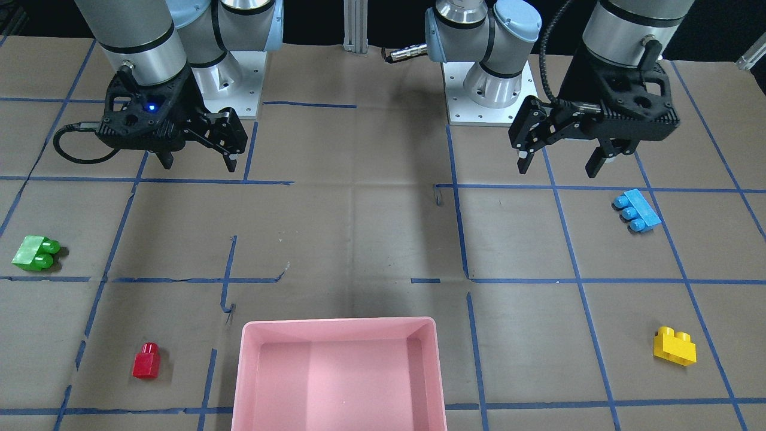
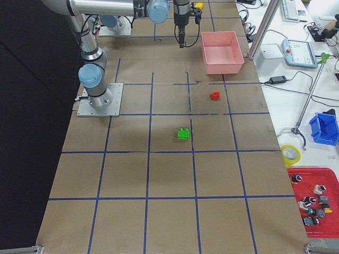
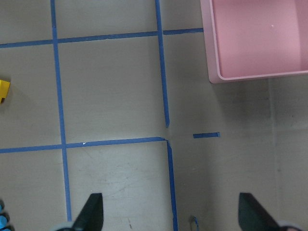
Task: Put all blocks into box
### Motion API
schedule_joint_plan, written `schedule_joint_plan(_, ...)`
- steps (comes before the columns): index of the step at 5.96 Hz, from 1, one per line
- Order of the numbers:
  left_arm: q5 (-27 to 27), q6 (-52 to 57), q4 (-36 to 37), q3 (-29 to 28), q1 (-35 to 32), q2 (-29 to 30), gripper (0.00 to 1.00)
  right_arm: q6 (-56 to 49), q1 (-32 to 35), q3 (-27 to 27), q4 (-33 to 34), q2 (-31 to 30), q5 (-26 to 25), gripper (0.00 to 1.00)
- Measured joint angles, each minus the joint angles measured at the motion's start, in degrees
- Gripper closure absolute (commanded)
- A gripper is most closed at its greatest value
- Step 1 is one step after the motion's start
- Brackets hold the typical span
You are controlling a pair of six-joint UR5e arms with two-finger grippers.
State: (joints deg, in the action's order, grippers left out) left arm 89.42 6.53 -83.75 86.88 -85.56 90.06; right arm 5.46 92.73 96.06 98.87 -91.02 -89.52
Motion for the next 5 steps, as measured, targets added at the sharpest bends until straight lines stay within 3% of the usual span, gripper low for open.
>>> schedule_joint_plan(2, 0.58, 1.3, -0.03, 0.95, 3.8, -0.37, 0.0, -2.58, -0.4, -0.05, -0.07, 0.33, -0.24, 0.0)
schedule_joint_plan(5, 0.54, 5.61, -0.13, 1.94, 23.02, 1.94, 0.0, -14.13, -5.61, 0.33, -1.05, 0.1, -0.85, 0.0)
